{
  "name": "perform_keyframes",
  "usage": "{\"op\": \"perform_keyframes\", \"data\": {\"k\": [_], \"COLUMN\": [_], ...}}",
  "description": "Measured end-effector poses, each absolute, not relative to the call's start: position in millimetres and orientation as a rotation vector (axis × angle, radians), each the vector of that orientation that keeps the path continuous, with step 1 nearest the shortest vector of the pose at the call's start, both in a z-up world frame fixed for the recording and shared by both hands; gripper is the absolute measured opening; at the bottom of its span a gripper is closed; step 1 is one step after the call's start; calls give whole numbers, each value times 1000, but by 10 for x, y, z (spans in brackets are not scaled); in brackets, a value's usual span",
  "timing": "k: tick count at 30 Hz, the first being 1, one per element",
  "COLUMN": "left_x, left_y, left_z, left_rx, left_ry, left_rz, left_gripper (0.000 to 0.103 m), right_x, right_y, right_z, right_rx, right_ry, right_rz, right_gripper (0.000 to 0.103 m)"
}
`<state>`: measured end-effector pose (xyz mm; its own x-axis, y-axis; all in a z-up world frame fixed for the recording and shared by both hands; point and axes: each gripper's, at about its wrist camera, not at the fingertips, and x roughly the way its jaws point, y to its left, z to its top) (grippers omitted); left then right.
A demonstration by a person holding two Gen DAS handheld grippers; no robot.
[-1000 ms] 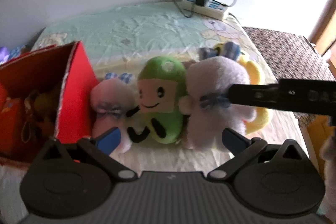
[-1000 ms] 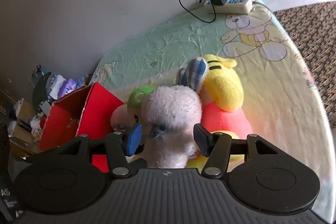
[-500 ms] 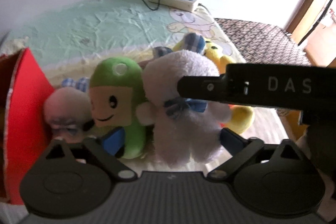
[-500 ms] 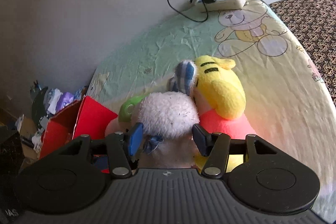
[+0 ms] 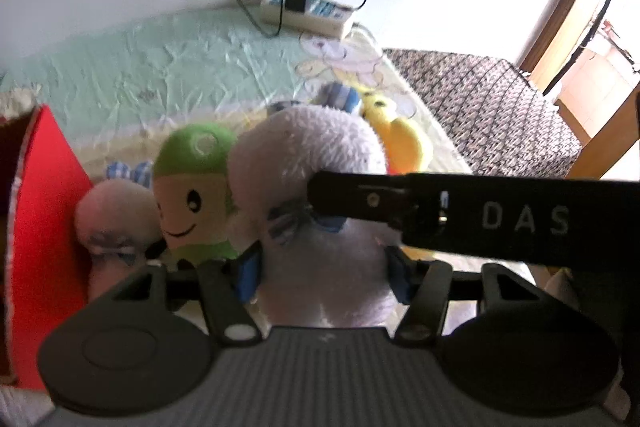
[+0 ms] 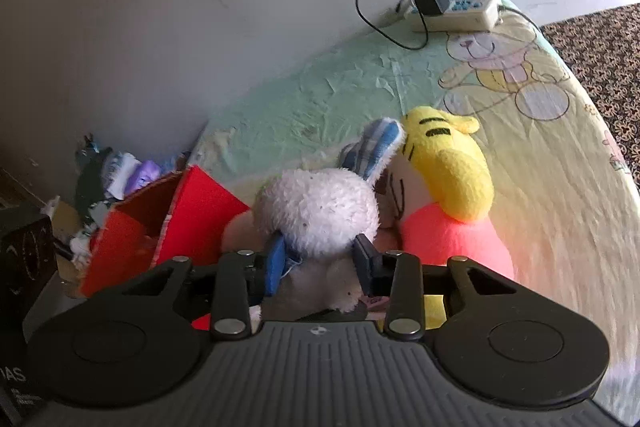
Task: Organize objects
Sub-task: 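Close the right gripper on the white bunny and lift it, then carry the white bunny with the right gripper over the red box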
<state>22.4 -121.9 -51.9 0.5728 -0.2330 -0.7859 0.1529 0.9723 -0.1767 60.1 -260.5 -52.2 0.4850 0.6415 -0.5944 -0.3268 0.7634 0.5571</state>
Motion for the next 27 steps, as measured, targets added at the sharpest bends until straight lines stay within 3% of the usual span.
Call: {"op": "perform_keyframes", "data": {"k": [12,20,27], "left_x": [-345,-583,-688], "left_y": [-1181,-519,386], "left_z": [84,320,284], "left_rx": [-53,-67,-69], "left_ry": [759,664,674], "left_rz": [-157,-89,8], "left_gripper": [61,61,61], "right_x": [149,48,-3], "right_y": [-2516,-1910,-1024], "right_z": [13,228,121], "right_rx": [323,255,270], "right_ry": [661,549,574], "right_rz": [755,854,933], "right_gripper": [39,39,39]}}
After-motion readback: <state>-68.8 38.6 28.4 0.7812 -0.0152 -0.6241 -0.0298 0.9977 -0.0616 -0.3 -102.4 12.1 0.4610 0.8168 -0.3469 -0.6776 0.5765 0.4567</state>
